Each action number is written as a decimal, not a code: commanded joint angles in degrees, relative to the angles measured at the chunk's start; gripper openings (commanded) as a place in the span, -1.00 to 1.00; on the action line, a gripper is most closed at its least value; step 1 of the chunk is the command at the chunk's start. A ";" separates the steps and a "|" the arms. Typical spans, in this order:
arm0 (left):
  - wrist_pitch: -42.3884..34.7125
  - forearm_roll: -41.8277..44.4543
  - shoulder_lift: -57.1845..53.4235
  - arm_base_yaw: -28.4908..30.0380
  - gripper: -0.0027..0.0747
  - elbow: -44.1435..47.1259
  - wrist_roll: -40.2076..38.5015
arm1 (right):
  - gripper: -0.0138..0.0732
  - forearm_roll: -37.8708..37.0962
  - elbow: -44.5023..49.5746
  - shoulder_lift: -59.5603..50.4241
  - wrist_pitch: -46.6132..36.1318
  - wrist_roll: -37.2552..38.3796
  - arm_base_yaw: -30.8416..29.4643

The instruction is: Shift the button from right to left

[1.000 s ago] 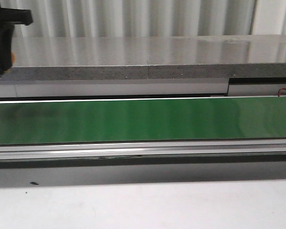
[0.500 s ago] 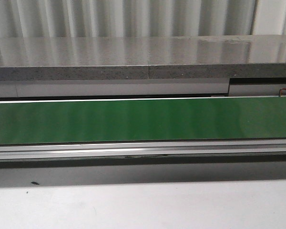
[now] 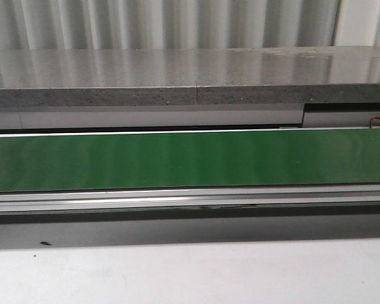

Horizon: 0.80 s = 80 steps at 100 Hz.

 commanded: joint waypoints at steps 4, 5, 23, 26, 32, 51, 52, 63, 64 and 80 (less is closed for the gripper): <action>-0.89 -0.60 -1.59 0.11 -0.79 -1.40 0.21 | -0.84 -0.31 -1.35 0.43 -4.66 -0.46 0.08; -0.90 -0.60 -1.58 0.11 -0.75 -1.40 0.21 | -0.84 -0.31 -1.35 0.43 -4.66 -0.46 0.08; -1.97 -0.37 -1.44 0.21 -0.02 -2.07 0.74 | -0.84 -0.31 -1.35 0.43 -4.66 -0.46 0.08; -1.97 -0.38 -1.44 0.21 0.07 -2.50 0.90 | -0.84 -0.31 -1.35 0.43 -4.66 -0.46 0.08; -1.97 -0.23 -1.44 0.21 0.16 -3.33 0.90 | -0.84 -0.31 -1.35 0.43 -4.66 -0.46 0.08; -0.91 -0.88 -3.66 0.09 0.04 -6.68 0.90 | -0.84 -0.31 -1.35 0.43 -4.66 -0.46 0.08; -0.91 -0.91 -4.02 0.09 0.03 -6.79 0.90 | -0.84 -0.31 -1.35 0.43 -4.66 -0.46 0.08; -2.11 -4.00 -7.10 0.09 -0.07 -7.01 -1.28 | -0.84 -0.31 -1.35 0.43 -4.66 -0.46 0.08; -2.33 -4.23 -7.62 -0.04 -0.08 -7.01 -1.38 | -0.84 -0.31 -1.35 0.43 -4.66 -0.46 0.08; -5.54 -5.16 -13.93 -2.79 -0.36 -6.87 -4.66 | -0.84 -0.31 -1.35 0.43 -4.66 -0.46 0.08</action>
